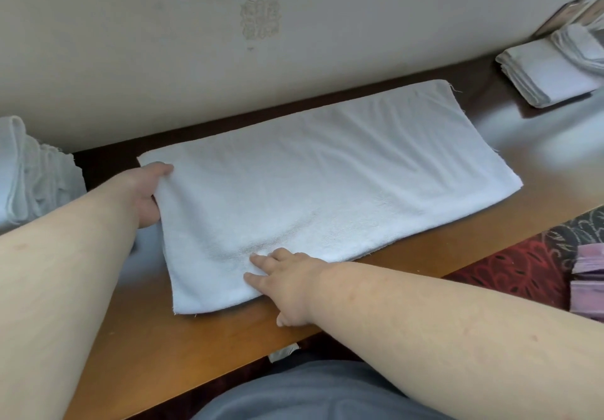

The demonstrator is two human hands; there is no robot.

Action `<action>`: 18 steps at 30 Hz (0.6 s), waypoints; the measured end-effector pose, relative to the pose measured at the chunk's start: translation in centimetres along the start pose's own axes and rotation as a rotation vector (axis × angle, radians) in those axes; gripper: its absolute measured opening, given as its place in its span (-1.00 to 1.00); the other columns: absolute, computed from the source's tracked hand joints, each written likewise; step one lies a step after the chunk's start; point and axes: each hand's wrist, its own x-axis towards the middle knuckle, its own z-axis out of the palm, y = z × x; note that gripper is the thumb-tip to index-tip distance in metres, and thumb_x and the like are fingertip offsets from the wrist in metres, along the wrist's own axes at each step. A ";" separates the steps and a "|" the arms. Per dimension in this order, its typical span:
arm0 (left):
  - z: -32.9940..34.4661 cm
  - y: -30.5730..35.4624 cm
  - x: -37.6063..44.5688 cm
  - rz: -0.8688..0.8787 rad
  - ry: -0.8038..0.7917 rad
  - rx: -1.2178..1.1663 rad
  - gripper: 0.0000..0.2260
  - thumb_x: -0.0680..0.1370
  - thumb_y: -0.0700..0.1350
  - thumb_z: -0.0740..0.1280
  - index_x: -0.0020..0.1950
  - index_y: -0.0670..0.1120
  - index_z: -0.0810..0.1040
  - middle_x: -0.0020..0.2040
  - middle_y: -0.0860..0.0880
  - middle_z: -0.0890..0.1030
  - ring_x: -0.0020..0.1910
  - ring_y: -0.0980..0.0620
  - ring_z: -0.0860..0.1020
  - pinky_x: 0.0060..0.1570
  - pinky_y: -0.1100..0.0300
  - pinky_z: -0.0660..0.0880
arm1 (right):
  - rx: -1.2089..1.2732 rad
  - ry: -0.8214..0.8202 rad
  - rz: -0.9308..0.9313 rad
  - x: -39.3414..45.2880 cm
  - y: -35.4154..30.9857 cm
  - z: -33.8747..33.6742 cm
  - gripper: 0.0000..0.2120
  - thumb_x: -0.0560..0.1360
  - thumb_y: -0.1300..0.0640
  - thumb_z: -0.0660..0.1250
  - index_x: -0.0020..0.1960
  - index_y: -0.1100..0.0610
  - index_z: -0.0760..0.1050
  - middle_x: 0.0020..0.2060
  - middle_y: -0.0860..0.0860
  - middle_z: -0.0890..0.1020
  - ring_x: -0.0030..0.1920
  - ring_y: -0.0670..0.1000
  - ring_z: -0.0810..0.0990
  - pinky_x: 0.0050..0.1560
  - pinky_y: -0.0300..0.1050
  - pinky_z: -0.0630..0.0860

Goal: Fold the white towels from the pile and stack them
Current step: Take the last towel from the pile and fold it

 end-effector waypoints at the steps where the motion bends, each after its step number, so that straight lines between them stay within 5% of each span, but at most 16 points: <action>1: -0.1 0.2 0.3 0.019 -0.010 -0.015 -0.81 0.59 -0.07 0.33 0.15 -0.11 0.58 0.09 -0.09 0.67 -0.04 -0.04 0.65 -0.08 -0.01 0.52 | 0.001 -0.005 -0.002 0.0 0.1 0.0 -0.13 0.51 -0.06 0.42 0.62 -0.03 -0.06 0.61 -0.01 -0.15 0.55 0.14 -0.02 0.44 0.14 0.29; 8: -0.6 0.9 1.8 0.375 0.247 -0.066 -0.49 0.54 -0.37 0.29 0.46 -0.08 0.35 0.33 -0.19 0.49 0.18 -0.12 0.54 0.08 0.01 0.50 | 0.044 0.001 -0.020 0.1 0.2 0.3 -0.15 0.51 -0.10 0.40 0.62 -0.03 -0.04 0.61 -0.01 -0.16 0.57 0.13 -0.07 0.46 0.15 0.24; 12: 0.5 -0.3 1.1 0.487 0.244 0.402 -0.31 0.55 -0.21 0.33 0.58 0.03 0.07 0.37 -0.08 0.39 0.16 -0.03 0.44 0.07 0.14 0.41 | 0.063 -0.008 -0.030 0.1 0.6 0.6 -0.16 0.53 -0.11 0.37 0.62 -0.04 -0.05 0.61 -0.02 -0.19 0.58 0.11 -0.11 0.50 0.13 0.16; 15: 1.3 -0.5 0.5 0.446 0.263 0.764 -0.18 0.51 -0.11 0.41 0.60 0.04 -0.05 0.48 -0.11 0.27 0.37 -0.15 0.36 0.28 0.07 0.35 | 0.059 -0.026 -0.030 0.4 0.8 0.7 -0.16 0.52 -0.12 0.37 0.62 -0.05 -0.06 0.60 -0.03 -0.20 0.58 0.10 -0.12 0.50 0.13 0.17; 18: 2.1 -1.8 -1.3 0.366 0.542 1.142 -0.12 0.44 0.07 0.44 0.57 0.12 -0.08 0.56 -0.14 0.04 0.50 -0.23 0.11 0.46 -0.14 0.10 | 0.045 -0.029 -0.031 0.6 1.0 1.0 -0.18 0.52 -0.12 0.37 0.61 -0.08 -0.04 0.60 -0.06 -0.20 0.58 0.08 -0.11 0.50 0.13 0.17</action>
